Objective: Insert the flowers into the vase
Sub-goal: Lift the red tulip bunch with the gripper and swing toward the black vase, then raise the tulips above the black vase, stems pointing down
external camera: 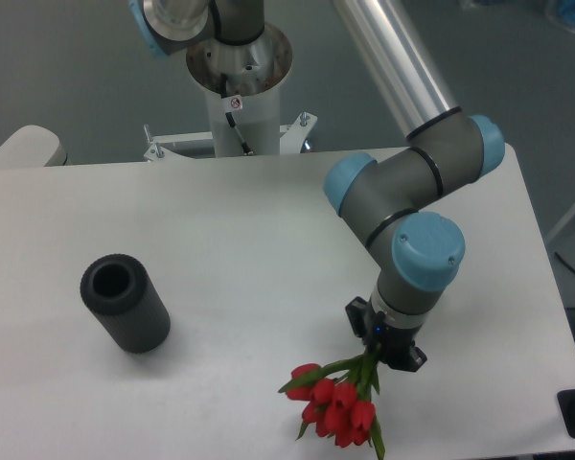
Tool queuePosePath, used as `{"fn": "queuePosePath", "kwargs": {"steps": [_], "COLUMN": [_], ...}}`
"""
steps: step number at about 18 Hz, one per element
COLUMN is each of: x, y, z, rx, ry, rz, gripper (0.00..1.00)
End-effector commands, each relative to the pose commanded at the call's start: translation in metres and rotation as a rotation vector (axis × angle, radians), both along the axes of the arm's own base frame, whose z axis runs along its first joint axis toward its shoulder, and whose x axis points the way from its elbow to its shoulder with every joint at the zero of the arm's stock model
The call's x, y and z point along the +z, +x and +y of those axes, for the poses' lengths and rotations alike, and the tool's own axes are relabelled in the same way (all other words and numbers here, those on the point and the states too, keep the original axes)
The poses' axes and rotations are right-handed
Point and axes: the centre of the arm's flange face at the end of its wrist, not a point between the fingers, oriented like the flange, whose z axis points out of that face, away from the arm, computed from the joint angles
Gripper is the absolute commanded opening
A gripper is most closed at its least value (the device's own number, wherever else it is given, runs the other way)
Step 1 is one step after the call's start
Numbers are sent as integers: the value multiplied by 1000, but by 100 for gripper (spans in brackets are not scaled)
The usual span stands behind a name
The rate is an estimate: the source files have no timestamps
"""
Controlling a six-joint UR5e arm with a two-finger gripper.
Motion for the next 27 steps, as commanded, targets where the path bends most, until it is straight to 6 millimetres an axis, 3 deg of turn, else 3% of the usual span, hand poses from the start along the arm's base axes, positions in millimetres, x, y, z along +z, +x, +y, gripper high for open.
{"fn": "queuePosePath", "kwargs": {"steps": [8,10,14,19,27], "x": [71,94,142,176,213], "y": [31,49,72,85,112], "z": [27,33,29,22,24], "rx": [106,79,26,-25,-141], "ry": [357,415,545,664,852], "rz": [-163,-183,-233,-297,-409], "gripper": [0,0,0,0,0]}}
